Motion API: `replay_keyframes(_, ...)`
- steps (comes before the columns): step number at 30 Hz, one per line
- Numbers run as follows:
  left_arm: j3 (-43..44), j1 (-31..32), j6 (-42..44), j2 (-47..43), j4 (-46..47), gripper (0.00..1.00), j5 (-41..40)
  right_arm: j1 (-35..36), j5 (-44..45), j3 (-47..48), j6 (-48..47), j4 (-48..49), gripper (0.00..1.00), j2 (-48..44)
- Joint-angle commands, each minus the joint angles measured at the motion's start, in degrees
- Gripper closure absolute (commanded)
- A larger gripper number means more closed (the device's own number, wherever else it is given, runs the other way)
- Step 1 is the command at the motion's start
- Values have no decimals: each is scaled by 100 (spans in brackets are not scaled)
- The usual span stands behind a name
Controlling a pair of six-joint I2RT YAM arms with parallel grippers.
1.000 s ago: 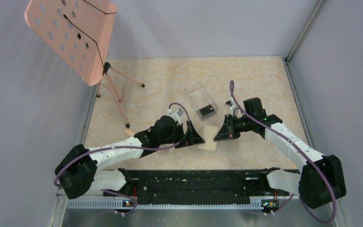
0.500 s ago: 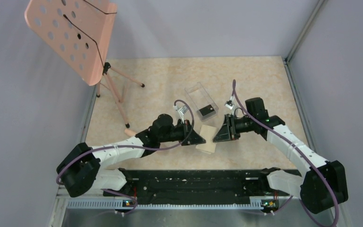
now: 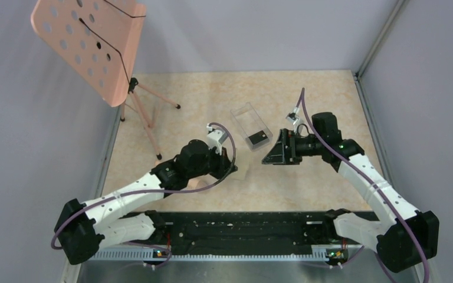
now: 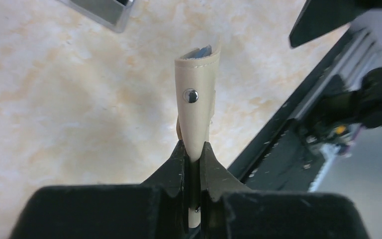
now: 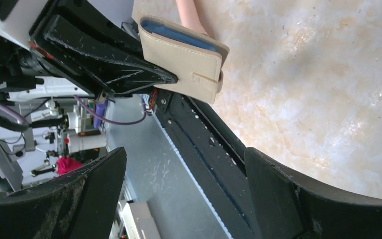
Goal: Put the credit cards into the card holder
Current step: Open the card holder at the center of the board.
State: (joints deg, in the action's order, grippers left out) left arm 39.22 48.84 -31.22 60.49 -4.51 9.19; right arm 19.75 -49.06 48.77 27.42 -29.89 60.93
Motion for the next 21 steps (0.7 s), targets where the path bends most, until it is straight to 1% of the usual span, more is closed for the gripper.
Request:
replay_keyframes(1,247,20,1969,-284,-503,100,-293,29,251,254,326,-183,12,-55)
replay_keyframes(3,301,66,2522,-393,-617,100,-329,28,217,233,427,-228,11,-34)
replay_keyframes(8,376,359,3907,-692,-712,100,-724,18,154,229,580,-228,10,-25)
replay_keyframes(10,374,501,4339,-800,-692,100,-1051,18,87,265,629,-222,9,-5)
replay_keyframes(12,387,620,4897,-862,-765,100,-1024,20,34,300,665,-227,9,32)
replay_keyframes(16,386,1032,5799,-925,-829,100,-1268,20,-176,347,765,-116,8,116)
replay_keyframes(21,331,1858,7133,-940,-870,100,-1937,17,-512,343,997,117,8,202)
